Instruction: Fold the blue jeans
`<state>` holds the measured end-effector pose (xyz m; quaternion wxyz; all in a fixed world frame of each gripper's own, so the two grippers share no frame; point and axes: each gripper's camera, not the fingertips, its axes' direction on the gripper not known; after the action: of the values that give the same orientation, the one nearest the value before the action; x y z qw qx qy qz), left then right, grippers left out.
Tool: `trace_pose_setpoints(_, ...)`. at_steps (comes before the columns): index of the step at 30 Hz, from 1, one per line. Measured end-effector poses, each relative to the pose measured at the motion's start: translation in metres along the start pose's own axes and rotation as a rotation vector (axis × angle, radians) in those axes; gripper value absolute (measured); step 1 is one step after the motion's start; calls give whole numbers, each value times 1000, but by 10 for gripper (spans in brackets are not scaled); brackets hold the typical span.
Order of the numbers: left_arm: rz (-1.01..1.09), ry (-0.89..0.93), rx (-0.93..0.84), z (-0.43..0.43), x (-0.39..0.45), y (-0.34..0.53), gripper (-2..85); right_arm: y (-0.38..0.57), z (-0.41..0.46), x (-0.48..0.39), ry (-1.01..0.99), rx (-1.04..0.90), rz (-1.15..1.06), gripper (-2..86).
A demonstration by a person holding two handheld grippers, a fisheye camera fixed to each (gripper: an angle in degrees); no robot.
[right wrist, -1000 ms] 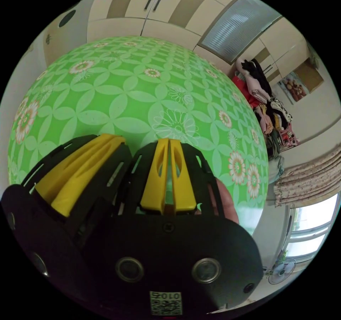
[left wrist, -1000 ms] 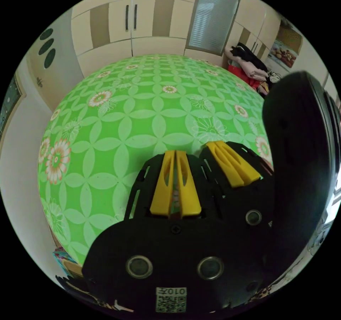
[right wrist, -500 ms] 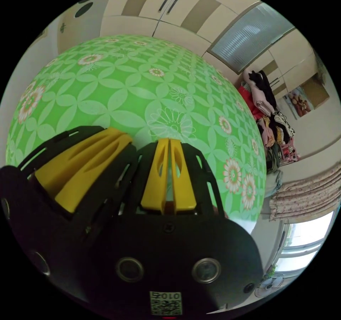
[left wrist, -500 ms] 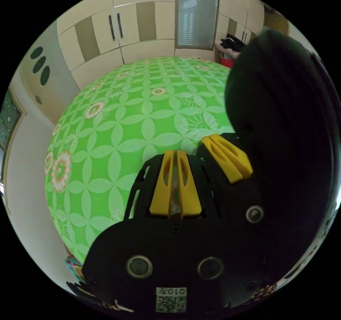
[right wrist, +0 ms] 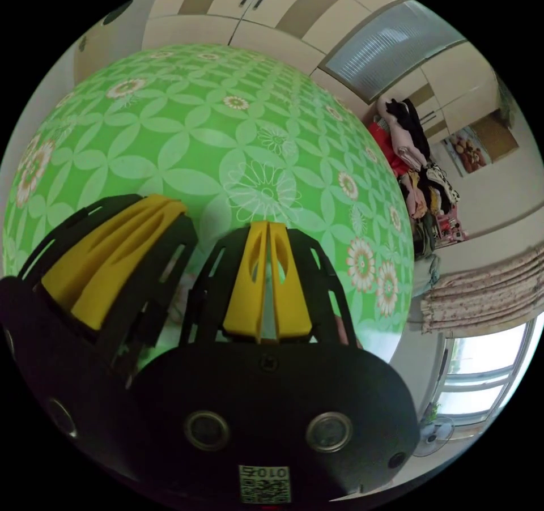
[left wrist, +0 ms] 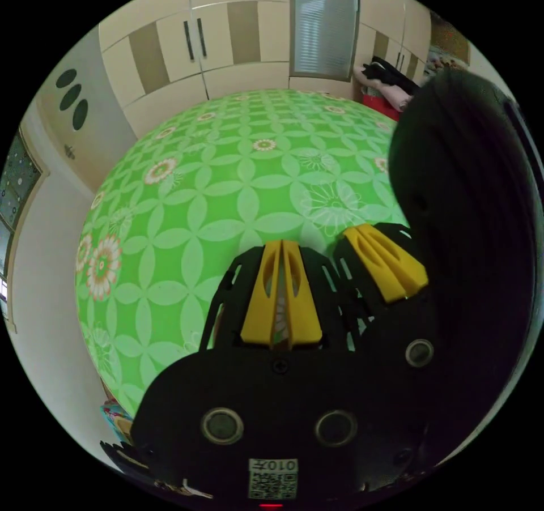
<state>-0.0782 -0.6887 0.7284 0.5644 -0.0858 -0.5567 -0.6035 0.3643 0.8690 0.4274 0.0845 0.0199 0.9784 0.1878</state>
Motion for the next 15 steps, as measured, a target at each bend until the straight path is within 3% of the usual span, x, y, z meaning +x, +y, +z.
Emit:
trace_pose_setpoints(12, 32, -41, 7, 3, 21, -9, 8, 21, 17, 42, -148, 20, 138, 14)
trace_pose_setpoints(15, 16, 35, 8, 2, 17, -11, 6, 24, 15, 46, -124, 30, 145, 15)
